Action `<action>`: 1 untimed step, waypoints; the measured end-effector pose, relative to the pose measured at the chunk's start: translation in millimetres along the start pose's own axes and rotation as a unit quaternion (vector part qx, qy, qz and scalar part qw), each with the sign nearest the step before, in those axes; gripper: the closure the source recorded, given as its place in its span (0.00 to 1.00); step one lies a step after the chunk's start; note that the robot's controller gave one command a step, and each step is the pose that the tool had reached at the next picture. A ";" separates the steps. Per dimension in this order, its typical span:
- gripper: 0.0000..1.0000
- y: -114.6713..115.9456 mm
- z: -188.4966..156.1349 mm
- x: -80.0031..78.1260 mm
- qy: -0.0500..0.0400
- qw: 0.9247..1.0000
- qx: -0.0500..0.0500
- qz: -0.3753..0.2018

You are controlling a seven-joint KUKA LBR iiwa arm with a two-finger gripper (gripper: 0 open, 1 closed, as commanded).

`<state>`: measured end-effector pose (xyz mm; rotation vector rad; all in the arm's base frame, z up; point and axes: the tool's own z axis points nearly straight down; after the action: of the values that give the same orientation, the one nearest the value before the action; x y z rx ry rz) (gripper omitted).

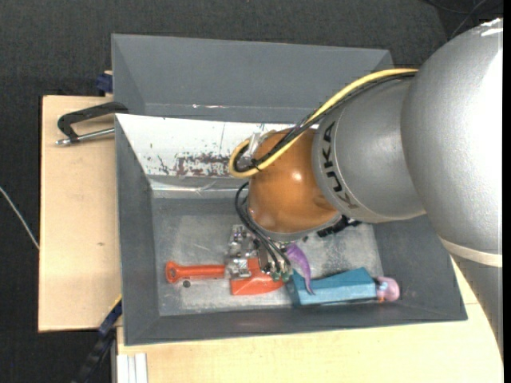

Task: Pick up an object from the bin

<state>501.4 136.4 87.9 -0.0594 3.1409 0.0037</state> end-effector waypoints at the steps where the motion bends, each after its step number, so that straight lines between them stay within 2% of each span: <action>1: 1.00 0.0 0.0 0.0 0.000 1.000 0.000 0.000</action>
Offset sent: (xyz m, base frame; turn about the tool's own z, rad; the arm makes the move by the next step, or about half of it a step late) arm 0.0126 -0.0004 0.0673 0.0166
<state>501.4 136.4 87.9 -0.0601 3.1409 0.0038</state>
